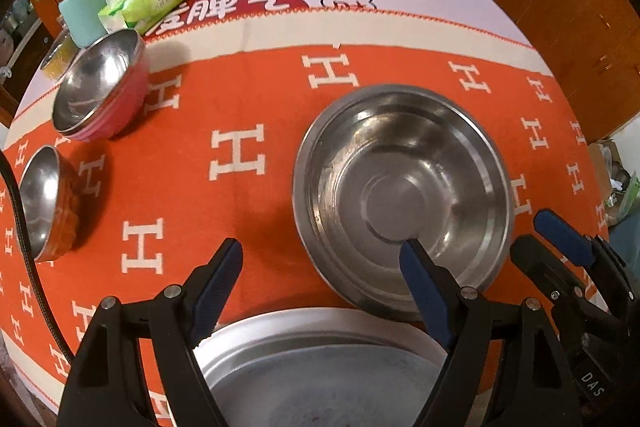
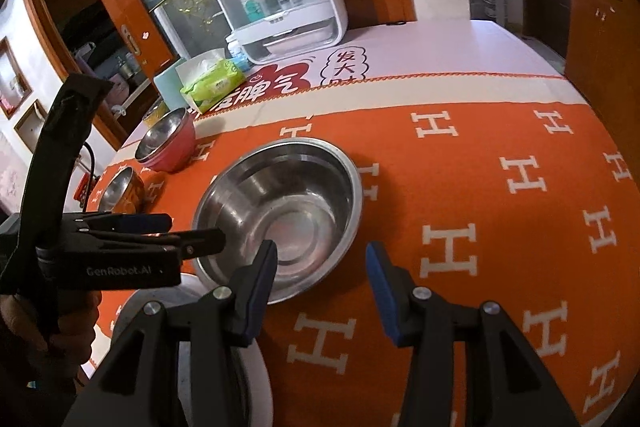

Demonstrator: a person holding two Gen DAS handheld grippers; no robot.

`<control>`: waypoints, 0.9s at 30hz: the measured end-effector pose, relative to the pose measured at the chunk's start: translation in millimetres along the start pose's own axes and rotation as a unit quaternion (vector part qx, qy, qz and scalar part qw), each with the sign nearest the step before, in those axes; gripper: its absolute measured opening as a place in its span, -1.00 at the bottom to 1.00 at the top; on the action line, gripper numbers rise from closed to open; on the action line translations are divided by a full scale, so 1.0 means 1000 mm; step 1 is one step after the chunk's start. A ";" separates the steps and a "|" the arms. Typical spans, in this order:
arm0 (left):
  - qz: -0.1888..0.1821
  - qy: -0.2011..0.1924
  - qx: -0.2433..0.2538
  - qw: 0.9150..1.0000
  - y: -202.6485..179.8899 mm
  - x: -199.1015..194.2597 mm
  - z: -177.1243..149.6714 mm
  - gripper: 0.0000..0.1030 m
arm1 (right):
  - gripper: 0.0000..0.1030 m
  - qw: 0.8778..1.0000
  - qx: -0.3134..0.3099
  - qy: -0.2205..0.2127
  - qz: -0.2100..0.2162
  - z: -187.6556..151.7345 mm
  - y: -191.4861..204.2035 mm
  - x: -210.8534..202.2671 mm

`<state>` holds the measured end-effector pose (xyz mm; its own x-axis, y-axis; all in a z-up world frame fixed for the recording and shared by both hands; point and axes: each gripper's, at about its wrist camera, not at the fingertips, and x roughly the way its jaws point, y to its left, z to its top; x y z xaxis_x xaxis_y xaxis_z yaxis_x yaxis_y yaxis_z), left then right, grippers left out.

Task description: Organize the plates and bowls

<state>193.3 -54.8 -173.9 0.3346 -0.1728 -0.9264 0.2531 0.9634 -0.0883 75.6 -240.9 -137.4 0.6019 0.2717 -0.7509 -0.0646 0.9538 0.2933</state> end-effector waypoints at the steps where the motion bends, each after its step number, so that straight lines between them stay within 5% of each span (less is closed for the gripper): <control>1: 0.000 0.005 -0.001 1.000 0.000 0.004 0.001 0.55 | -0.10 1.000 -0.002 0.003 0.002 0.000 -0.001 0.004; 9: -0.010 0.021 -0.017 1.000 0.003 0.021 0.005 0.55 | -0.11 1.000 -0.002 0.021 0.015 0.000 -0.004 0.024; 13: -0.018 0.026 -0.026 0.999 0.006 0.027 0.006 0.42 | -0.33 0.999 0.003 0.030 0.013 -0.001 -0.007 0.031; 18: -0.034 0.030 -0.039 0.998 0.009 0.031 0.007 0.10 | -0.53 0.999 0.001 0.029 0.014 0.000 -0.008 0.033; 24: -0.050 0.030 -0.045 0.997 0.009 0.031 0.006 -0.55 | -0.54 1.000 0.001 0.029 0.013 0.000 -0.007 0.033; 27: -0.050 0.029 -0.045 0.997 0.009 0.031 0.004 -0.66 | -0.55 1.000 0.001 0.029 0.010 0.000 -0.008 0.033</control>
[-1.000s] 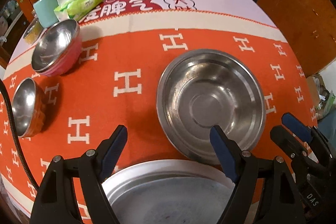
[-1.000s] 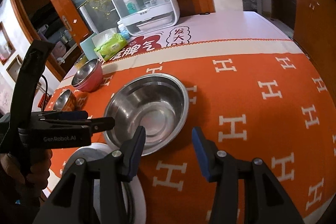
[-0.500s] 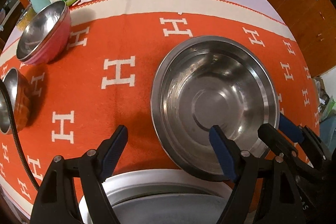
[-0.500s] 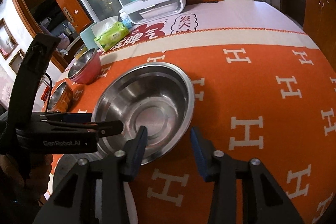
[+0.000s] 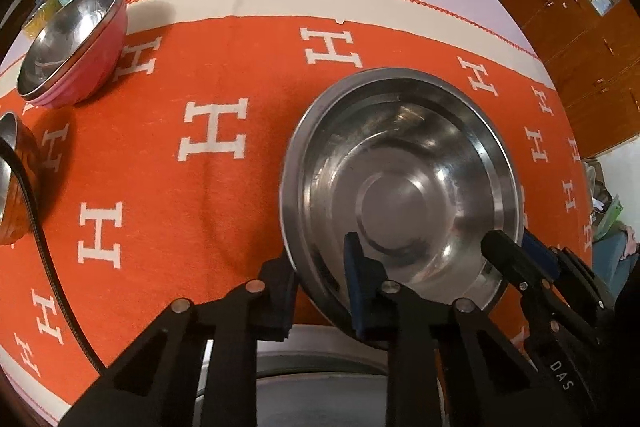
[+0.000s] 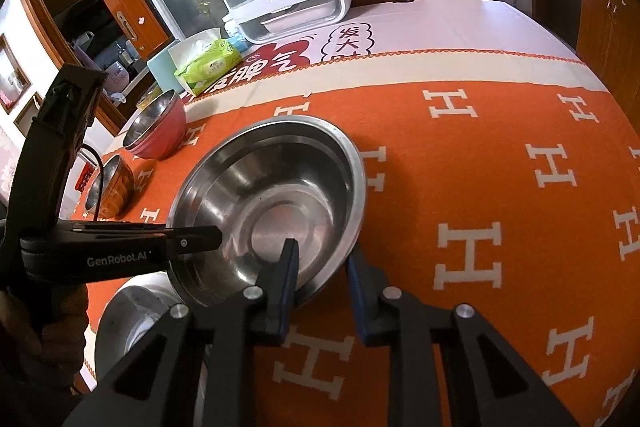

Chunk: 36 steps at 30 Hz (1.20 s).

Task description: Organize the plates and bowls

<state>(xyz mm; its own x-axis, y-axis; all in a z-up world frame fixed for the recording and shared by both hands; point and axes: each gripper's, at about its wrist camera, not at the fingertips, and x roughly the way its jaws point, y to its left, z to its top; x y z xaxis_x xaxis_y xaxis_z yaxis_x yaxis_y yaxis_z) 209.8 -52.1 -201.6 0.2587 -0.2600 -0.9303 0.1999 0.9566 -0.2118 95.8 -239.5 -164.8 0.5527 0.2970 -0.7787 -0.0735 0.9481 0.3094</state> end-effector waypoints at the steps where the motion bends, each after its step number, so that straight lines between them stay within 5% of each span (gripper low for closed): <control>1: -0.005 -0.001 -0.002 1.000 0.000 -0.001 0.000 -0.66 | -0.55 1.000 0.001 0.001 -0.001 0.000 -0.001 0.000; 11: -0.022 -0.005 -0.008 1.000 0.001 -0.015 -0.009 -0.66 | -0.55 1.000 -0.006 -0.016 -0.008 -0.001 0.004 -0.015; 36: -0.031 -0.098 -0.060 0.993 0.036 -0.109 -0.082 -0.64 | -0.55 0.991 -0.113 -0.077 0.008 -0.013 0.073 -0.068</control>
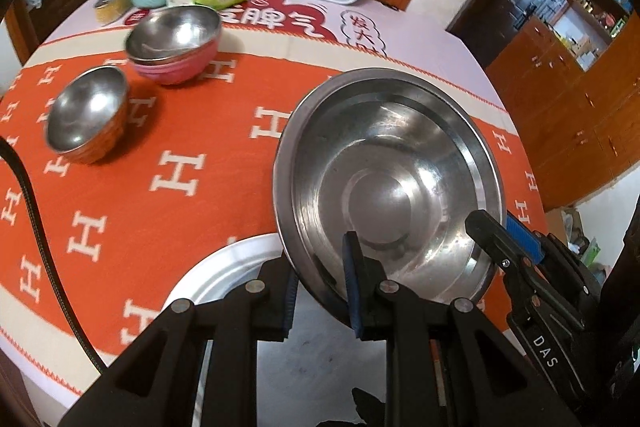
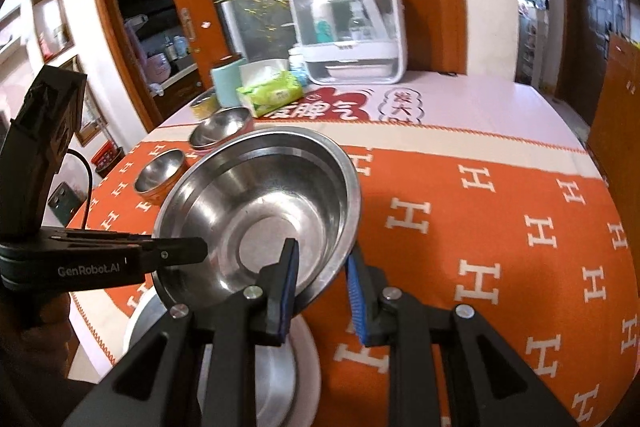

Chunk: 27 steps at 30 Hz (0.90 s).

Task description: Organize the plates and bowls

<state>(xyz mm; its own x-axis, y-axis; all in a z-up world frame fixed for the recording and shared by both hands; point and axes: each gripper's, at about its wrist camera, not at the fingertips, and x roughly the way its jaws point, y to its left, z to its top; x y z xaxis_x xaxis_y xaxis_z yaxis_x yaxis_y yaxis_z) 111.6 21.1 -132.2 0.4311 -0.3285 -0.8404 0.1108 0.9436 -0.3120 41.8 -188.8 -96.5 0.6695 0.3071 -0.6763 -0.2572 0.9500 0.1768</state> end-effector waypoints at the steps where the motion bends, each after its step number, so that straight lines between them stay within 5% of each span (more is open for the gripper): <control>1: 0.002 -0.004 -0.003 1.000 0.004 -0.005 -0.003 -0.64 | -0.55 1.000 -0.006 -0.001 0.002 0.000 0.005 -0.001; 27: 0.076 -0.031 -0.108 0.991 0.146 -0.089 -0.056 -0.64 | -0.49 0.987 -0.112 0.023 0.111 0.004 0.157 0.024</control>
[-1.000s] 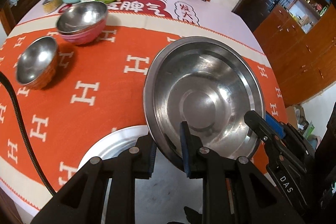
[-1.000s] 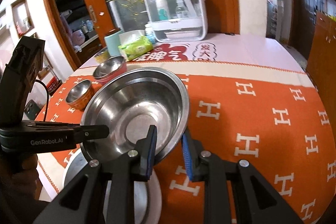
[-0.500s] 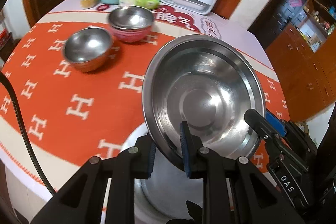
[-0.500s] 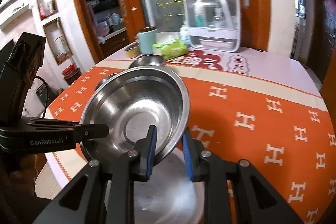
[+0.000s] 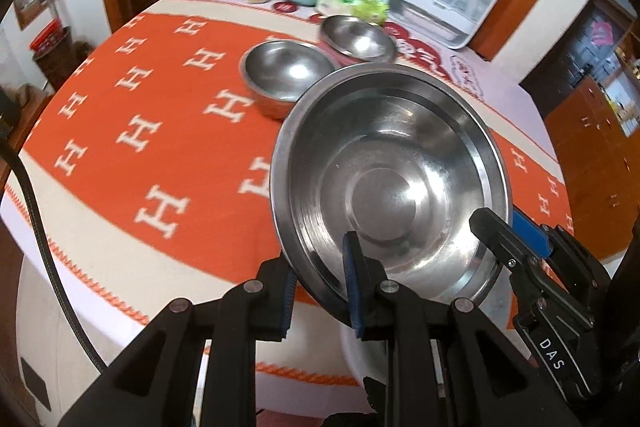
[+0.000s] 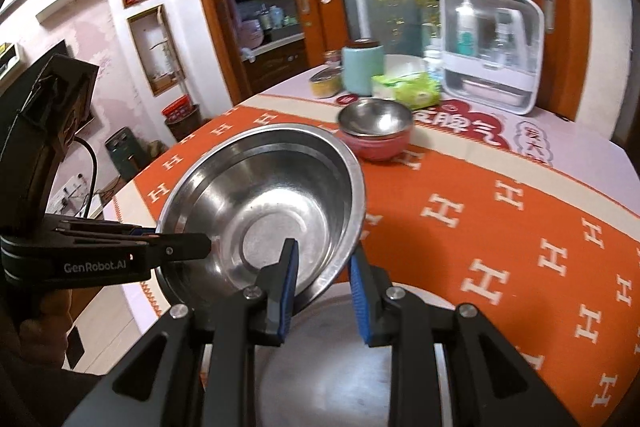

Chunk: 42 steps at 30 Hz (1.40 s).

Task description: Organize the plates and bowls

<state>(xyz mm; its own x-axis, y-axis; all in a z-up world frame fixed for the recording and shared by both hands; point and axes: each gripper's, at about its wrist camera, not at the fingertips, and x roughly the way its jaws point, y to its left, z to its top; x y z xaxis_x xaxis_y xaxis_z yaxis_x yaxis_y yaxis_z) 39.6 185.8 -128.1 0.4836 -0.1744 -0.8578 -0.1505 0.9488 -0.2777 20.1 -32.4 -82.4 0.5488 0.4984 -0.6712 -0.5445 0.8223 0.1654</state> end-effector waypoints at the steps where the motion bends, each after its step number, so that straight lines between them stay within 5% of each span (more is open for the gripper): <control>1: 0.003 0.003 -0.004 1.000 0.007 0.000 0.000 -0.63 | -0.49 1.000 -0.002 0.003 0.003 0.001 0.004 0.003; 14: 0.037 0.063 -0.004 0.997 0.063 0.023 -0.007 -0.60 | -0.37 0.997 -0.014 0.066 0.025 -0.008 0.052 0.051; 33: 0.027 0.168 0.104 0.980 0.083 0.066 -0.014 -0.43 | -0.36 0.990 0.021 0.139 -0.016 -0.027 0.075 0.087; 37: 0.026 0.162 0.125 0.978 0.083 0.063 -0.009 -0.28 | -0.36 0.988 0.027 0.148 -0.028 -0.026 0.071 0.086; 42: 0.023 0.150 0.131 0.980 0.090 0.054 0.004 0.14 | -0.35 0.986 0.037 0.154 -0.043 -0.020 0.060 0.078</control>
<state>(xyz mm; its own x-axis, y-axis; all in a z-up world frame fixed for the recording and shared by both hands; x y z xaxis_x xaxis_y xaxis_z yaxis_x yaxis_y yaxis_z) 55.4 263.1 -197.5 0.1994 -0.1630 -0.9663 0.0790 0.9855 -0.1499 17.7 50.0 -138.8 0.3663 0.3280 -0.8708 -0.4501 0.8815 0.1427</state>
